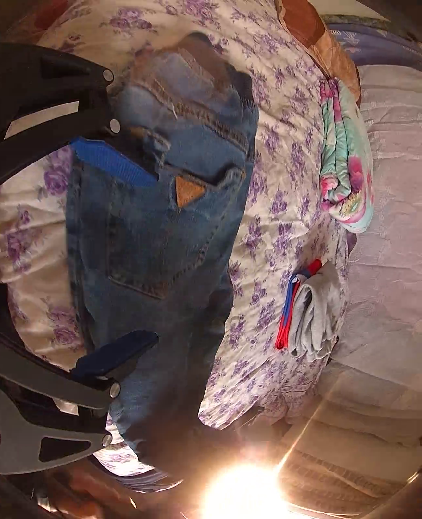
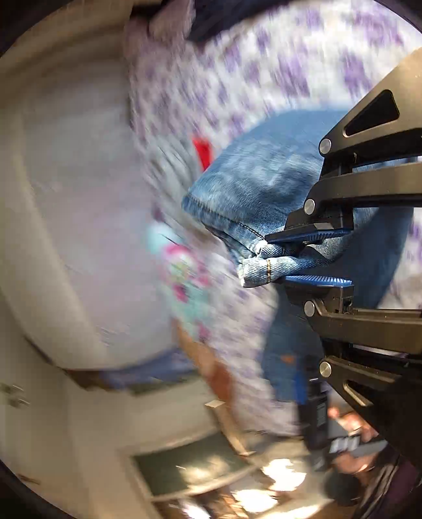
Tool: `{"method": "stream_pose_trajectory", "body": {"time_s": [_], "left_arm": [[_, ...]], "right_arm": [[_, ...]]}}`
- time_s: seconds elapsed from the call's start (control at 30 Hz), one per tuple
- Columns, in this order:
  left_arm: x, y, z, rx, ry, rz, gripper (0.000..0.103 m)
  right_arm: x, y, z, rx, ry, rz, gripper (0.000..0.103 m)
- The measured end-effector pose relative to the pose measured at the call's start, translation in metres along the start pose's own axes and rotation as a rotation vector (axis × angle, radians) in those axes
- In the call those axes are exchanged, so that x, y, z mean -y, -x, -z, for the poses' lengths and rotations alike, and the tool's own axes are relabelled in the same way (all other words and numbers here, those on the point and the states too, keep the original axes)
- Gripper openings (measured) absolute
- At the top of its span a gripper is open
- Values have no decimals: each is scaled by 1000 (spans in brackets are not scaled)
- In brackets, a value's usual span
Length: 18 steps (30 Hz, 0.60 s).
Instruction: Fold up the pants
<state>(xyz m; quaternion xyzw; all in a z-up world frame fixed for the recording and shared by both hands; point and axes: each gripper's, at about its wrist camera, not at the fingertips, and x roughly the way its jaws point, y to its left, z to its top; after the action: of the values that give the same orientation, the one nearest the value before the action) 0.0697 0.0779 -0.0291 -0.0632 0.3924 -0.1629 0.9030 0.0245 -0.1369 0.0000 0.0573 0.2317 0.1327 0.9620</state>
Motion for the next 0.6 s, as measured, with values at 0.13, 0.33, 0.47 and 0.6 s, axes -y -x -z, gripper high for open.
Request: {"method": "stream_pose_trajectory", "body": {"time_s": [0.13,0.33,0.47,0.6], "left_arm": [[-13,11,9,6,14,-16,88],[-13,13,11,10,-8,-12,91],[-9,9,12,19,-4,-11,94],[-8,9,14,19,-3,-9,94]], "right_arm": [[-28,-75,56,-233,117,29,21],[-28,-24,40,-132,123,-60,60],[-28,-11,23,-119,119,-15,60],[-33,-34,24,-194,176,17,53]]}}
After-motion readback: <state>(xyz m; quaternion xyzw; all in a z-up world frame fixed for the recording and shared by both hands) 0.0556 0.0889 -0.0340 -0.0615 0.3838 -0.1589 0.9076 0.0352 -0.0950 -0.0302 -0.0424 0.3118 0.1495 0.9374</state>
